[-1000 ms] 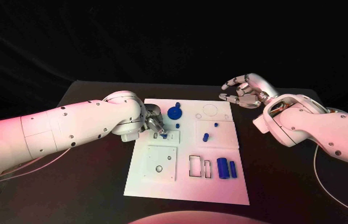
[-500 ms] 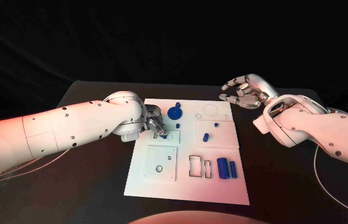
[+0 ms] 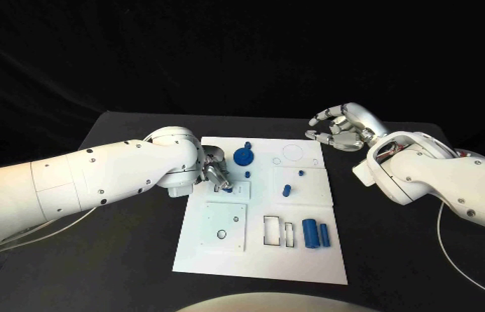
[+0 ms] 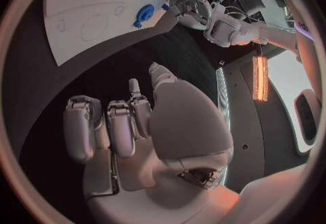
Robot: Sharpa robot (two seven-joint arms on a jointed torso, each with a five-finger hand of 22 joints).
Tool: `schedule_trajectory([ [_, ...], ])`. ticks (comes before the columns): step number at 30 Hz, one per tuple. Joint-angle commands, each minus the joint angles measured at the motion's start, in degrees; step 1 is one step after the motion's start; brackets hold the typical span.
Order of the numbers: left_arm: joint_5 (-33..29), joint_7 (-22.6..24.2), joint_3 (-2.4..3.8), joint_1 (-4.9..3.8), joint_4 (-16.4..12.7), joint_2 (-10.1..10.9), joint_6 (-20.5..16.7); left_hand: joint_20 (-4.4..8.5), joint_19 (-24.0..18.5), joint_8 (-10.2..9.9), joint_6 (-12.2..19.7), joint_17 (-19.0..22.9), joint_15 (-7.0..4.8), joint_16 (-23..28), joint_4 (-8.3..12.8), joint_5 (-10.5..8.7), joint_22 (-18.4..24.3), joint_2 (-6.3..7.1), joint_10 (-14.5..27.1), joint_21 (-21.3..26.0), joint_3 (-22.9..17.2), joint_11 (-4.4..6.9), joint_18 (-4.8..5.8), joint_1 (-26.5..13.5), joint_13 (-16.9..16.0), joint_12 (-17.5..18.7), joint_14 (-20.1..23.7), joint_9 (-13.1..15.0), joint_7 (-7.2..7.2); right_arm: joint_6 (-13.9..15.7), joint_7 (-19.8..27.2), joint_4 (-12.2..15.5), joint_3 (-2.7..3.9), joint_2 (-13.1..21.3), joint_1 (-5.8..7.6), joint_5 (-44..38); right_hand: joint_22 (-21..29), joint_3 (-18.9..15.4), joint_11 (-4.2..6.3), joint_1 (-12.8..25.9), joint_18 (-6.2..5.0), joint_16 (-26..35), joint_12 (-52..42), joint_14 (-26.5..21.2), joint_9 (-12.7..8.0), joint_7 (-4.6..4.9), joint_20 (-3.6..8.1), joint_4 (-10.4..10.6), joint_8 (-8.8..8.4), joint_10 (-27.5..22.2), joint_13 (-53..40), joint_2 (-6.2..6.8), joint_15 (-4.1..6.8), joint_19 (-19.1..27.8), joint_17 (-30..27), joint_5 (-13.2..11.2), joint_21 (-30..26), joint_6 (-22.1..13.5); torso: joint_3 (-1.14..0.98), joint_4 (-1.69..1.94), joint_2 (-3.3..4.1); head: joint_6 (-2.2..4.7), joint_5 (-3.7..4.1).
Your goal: Assemble the parts on the task board
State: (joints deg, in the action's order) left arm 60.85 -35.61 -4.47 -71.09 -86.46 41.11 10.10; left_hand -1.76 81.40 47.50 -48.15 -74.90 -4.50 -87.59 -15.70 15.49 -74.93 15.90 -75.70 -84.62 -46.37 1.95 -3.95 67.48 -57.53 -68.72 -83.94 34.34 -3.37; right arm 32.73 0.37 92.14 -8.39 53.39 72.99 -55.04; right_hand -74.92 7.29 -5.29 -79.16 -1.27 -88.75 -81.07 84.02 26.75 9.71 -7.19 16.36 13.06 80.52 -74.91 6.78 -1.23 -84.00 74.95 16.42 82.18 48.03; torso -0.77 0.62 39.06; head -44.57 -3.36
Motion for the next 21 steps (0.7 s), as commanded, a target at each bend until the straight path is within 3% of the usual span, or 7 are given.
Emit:
schedule_trajectory([
  [1, 0.26, -0.35, -0.06, 0.10, -0.22, -0.06, 1.74, 0.08, 0.38, 0.35, -1.25, -11.32, -0.48, -0.27, 7.91, -0.07, -2.36, -0.39, -0.34, -0.31, -8.36, 0.06, 1.14, -0.13, 0.04, -0.24, -4.95, 11.98, 1.30, -0.79, 0.07, 0.03, 0.00, 0.02, -0.08, -0.10, -9.63, -0.07, 0.33, 0.27, -0.95, 0.35, 0.22, 4.67, 0.05, -0.01, 0.24, 0.27, 0.27, -0.18, -4.39, -0.05, 0.39, -0.53, 9.41, 0.37, -0.15, 0.25, 0.01, 0.00, 0.00, -0.03, 0.00],
  [21, -0.08, -0.30, -0.06, 0.12, 0.03, -0.38, 0.81, 0.19, 0.62, 0.88, -1.62, -11.32, -0.63, -0.26, 7.86, -0.17, -2.72, -0.70, -0.70, -0.47, -8.56, 0.28, 1.21, -0.77, -0.25, -0.54, -4.95, 12.24, 1.58, -0.79, 0.06, -0.06, 0.00, -0.02, -0.22, -0.06, -9.60, -0.07, 0.34, 0.36, -0.96, 0.36, 0.22, 4.66, 0.07, -0.02, 0.25, 0.27, 0.32, -0.17, -4.39, -0.11, 0.40, -0.50, 9.37, 0.39, -0.20, 0.28, -0.04, 0.01, -0.02, -0.17, 0.01],
])
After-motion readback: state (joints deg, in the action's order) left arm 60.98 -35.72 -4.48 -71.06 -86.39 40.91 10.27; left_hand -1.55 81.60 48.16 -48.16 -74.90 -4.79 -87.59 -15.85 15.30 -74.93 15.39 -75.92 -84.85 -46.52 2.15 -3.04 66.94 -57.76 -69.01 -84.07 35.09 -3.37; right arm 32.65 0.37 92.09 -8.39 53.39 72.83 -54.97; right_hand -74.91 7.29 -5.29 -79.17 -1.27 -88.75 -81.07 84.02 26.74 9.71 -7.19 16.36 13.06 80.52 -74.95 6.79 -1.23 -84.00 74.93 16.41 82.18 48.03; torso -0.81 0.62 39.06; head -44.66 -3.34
